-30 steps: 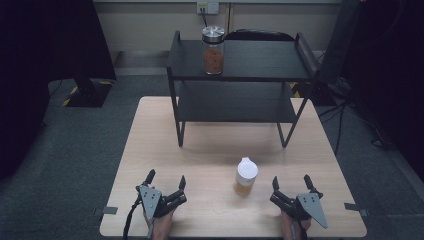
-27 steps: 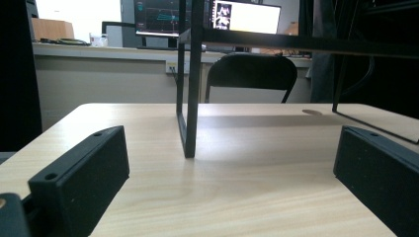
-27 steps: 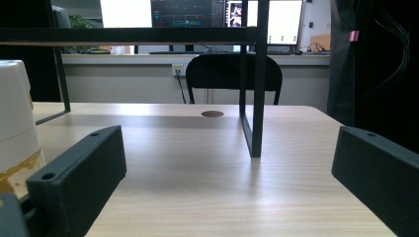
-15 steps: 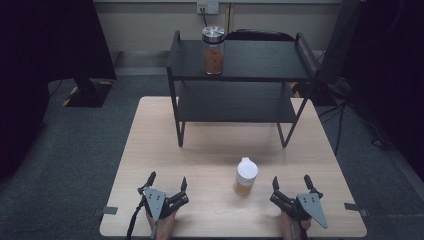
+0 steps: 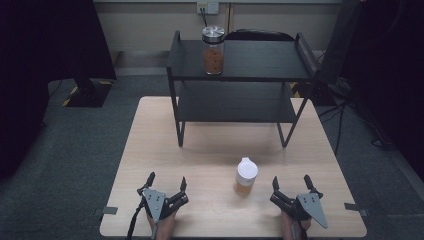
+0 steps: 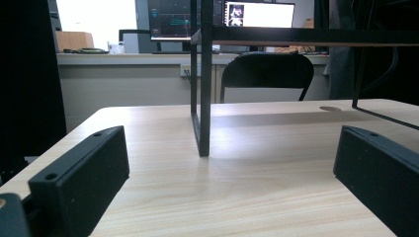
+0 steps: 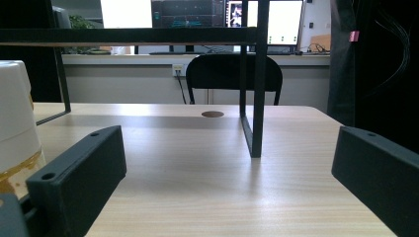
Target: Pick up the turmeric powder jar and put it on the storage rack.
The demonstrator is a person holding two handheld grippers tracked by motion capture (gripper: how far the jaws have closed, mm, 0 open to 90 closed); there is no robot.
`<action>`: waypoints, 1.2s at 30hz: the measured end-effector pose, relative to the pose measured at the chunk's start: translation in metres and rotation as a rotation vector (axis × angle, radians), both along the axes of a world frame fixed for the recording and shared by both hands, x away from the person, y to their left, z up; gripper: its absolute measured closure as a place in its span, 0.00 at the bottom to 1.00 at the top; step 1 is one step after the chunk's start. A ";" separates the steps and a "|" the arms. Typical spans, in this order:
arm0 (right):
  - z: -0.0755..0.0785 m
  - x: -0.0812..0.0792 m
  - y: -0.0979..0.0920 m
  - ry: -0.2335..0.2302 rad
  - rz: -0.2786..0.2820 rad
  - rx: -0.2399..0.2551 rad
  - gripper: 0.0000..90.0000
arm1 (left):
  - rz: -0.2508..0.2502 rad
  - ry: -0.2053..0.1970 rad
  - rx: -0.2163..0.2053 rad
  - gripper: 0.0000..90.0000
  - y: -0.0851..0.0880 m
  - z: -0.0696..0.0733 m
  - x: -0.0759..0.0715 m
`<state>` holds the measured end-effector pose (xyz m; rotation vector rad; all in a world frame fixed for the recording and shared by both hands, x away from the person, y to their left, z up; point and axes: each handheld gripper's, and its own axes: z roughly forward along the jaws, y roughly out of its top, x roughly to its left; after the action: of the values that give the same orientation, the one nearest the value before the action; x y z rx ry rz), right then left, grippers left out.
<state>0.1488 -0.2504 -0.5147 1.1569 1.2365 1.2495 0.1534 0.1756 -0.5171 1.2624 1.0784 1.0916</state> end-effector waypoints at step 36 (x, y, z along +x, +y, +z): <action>0.002 0.002 -0.006 0.012 0.038 -0.001 0.00 | -0.015 0.000 -0.001 0.00 0.002 0.000 0.000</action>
<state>0.1504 -0.2562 -0.5125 1.1464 1.2728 1.2714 0.1538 0.1779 -0.5170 1.2682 1.0679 1.0800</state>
